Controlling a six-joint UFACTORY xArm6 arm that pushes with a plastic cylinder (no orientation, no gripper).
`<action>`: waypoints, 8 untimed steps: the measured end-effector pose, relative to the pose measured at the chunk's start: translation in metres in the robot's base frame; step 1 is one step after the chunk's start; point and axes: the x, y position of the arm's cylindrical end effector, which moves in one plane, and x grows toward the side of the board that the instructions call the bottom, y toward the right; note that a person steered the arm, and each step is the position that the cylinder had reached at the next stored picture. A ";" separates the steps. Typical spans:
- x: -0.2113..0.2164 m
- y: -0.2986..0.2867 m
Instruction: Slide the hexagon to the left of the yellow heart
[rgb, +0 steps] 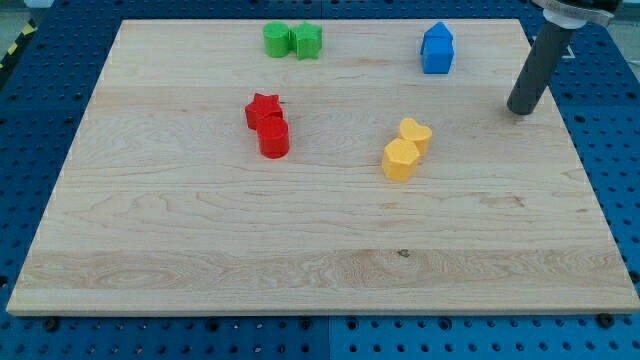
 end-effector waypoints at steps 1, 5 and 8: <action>0.000 0.000; 0.100 -0.099; 0.117 -0.151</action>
